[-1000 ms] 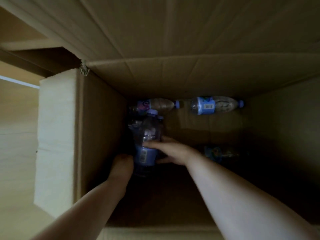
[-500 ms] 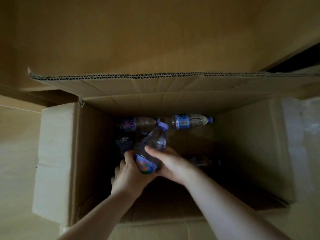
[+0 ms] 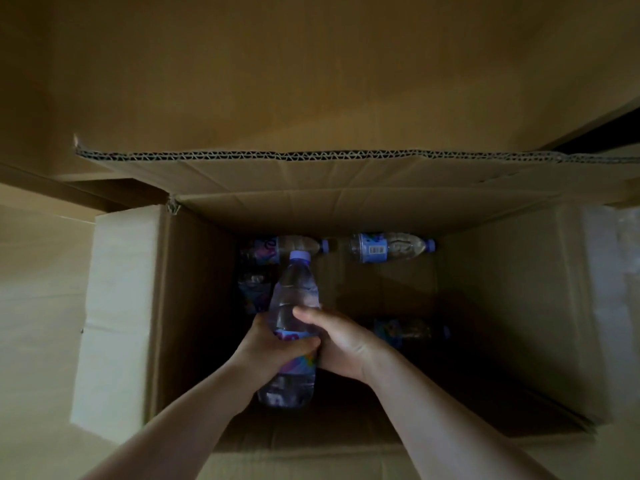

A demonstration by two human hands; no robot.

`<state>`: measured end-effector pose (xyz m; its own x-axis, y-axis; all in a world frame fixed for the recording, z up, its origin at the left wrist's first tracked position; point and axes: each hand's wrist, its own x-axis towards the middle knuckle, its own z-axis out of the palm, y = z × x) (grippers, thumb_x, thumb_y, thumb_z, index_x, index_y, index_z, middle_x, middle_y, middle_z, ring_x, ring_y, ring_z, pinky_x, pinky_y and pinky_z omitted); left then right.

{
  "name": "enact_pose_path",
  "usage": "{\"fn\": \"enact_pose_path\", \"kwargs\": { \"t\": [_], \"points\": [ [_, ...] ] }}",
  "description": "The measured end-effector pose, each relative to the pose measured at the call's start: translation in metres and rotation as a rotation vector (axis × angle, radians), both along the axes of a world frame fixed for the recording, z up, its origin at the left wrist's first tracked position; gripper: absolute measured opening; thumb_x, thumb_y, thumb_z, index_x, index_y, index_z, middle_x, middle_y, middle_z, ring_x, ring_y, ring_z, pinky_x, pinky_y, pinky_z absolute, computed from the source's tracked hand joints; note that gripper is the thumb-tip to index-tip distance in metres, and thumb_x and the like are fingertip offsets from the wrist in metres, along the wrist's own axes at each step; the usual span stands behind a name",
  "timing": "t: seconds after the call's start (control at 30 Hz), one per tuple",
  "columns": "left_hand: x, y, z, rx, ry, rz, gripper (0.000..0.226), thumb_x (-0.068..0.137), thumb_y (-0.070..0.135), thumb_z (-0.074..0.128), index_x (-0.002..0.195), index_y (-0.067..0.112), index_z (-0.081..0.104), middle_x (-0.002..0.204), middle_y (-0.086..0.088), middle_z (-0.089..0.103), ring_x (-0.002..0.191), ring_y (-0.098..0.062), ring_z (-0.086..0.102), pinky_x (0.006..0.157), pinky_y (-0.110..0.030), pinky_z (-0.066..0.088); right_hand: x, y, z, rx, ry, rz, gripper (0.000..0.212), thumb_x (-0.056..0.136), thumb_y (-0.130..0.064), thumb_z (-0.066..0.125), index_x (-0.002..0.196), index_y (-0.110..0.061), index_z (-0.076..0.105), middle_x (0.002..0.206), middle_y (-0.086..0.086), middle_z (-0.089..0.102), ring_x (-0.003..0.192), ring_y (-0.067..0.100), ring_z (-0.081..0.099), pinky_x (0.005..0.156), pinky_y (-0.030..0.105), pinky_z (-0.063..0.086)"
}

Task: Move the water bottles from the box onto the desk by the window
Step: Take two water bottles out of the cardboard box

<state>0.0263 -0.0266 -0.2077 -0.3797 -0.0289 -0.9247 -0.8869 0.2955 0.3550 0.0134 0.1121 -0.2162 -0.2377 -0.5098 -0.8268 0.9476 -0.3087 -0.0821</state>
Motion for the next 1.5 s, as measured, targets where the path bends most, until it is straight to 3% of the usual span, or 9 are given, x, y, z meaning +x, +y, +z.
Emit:
{"fn": "enact_pose_path", "kwargs": {
  "t": [0.17,0.37,0.5,0.63,0.8,0.9,1.07,1.2,1.5],
  "points": [
    [-0.015,-0.004,-0.025,-0.355,0.031,0.092,0.073,0.067,0.020,0.085,0.123,0.006,0.040,0.106,-0.011,0.058,0.101,-0.033,0.061,0.087,-0.038,0.050,-0.002,0.003,-0.050,0.515,0.019,0.041,0.037,0.096,-0.023,0.059,0.132,-0.018,0.051,0.110,0.001,0.066,0.116,0.023,0.058,0.102,0.050,0.044],
    [-0.020,-0.014,-0.073,-0.416,-0.007,0.268,0.074,0.061,0.026,0.088,0.116,0.000,0.047,0.105,-0.018,0.062,0.094,-0.032,0.064,0.087,-0.045,0.053,-0.001,0.004,-0.113,0.893,0.457,0.912,0.034,0.096,-0.016,0.053,0.128,-0.004,0.057,0.131,0.018,0.058,0.125,0.034,0.052,0.102,0.034,0.042],
    [-0.009,-0.016,-0.099,-0.450,0.080,0.288,0.076,0.061,0.019,0.088,0.123,0.006,0.046,0.112,-0.018,0.060,0.099,-0.033,0.063,0.089,-0.049,0.052,0.003,-0.038,-0.165,0.768,0.355,0.815,0.042,0.095,-0.032,0.057,0.128,-0.006,0.059,0.132,0.019,0.058,0.123,0.035,0.054,0.101,0.037,0.045],
    [0.000,-0.026,-0.116,-0.458,0.136,0.350,0.071,0.064,0.009,0.085,0.126,0.001,0.052,0.120,-0.018,0.062,0.105,-0.031,0.063,0.095,-0.045,0.050,0.000,-0.082,-0.199,0.752,0.073,0.539,0.086,0.081,-0.048,0.071,0.146,-0.005,0.035,0.147,0.015,0.042,0.133,0.031,0.046,0.107,0.039,0.041],
    [0.004,-0.027,-0.117,-0.404,0.154,0.402,0.067,0.072,0.004,0.080,0.131,0.000,0.048,0.122,-0.016,0.060,0.107,-0.027,0.060,0.082,-0.025,0.042,0.005,-0.097,-0.232,0.843,-0.096,0.447,0.054,0.105,-0.023,0.038,0.149,0.003,0.021,0.156,0.021,0.024,0.144,0.033,0.026,0.115,0.035,0.020],
    [0.002,-0.026,-0.114,-0.364,0.152,0.407,0.067,0.070,0.004,0.080,0.129,0.000,0.049,0.120,-0.016,0.061,0.097,-0.022,0.060,0.083,-0.027,0.045,0.007,-0.094,-0.226,0.879,-0.053,0.450,0.072,0.091,-0.036,0.065,0.146,-0.004,0.032,0.150,0.020,0.036,0.139,0.034,0.038,0.113,0.039,0.033],
    [0.005,-0.025,-0.083,-0.282,0.092,0.363,0.063,0.068,0.012,0.083,0.123,0.008,0.053,0.111,-0.015,0.065,0.094,-0.029,0.066,0.088,-0.042,0.054,0.013,-0.066,-0.182,0.914,0.046,0.234,0.075,0.070,-0.030,0.083,0.131,-0.005,0.048,0.129,0.017,0.058,0.115,0.032,0.059,0.095,0.038,0.051],
    [0.012,-0.027,-0.036,-0.194,0.056,0.291,0.054,0.071,0.010,0.081,0.117,0.008,0.053,0.103,-0.015,0.065,0.089,-0.030,0.065,0.076,-0.034,0.052,0.015,-0.034,-0.118,0.812,0.146,0.031,0.068,0.056,-0.025,0.081,0.116,-0.001,0.059,0.105,0.012,0.066,0.089,0.021,0.066,0.060,0.017,0.053],
    [0.022,-0.032,0.096,-0.191,0.113,0.237,0.054,0.066,0.000,0.083,0.105,0.011,0.047,0.084,-0.008,0.060,0.070,-0.020,0.058,0.060,-0.027,0.045,0.029,-0.005,0.045,0.689,0.213,0.143,0.088,0.040,-0.040,0.085,0.117,-0.008,0.058,0.098,0.011,0.073,0.083,0.022,0.073,0.078,0.038,0.060]
  ]
}}
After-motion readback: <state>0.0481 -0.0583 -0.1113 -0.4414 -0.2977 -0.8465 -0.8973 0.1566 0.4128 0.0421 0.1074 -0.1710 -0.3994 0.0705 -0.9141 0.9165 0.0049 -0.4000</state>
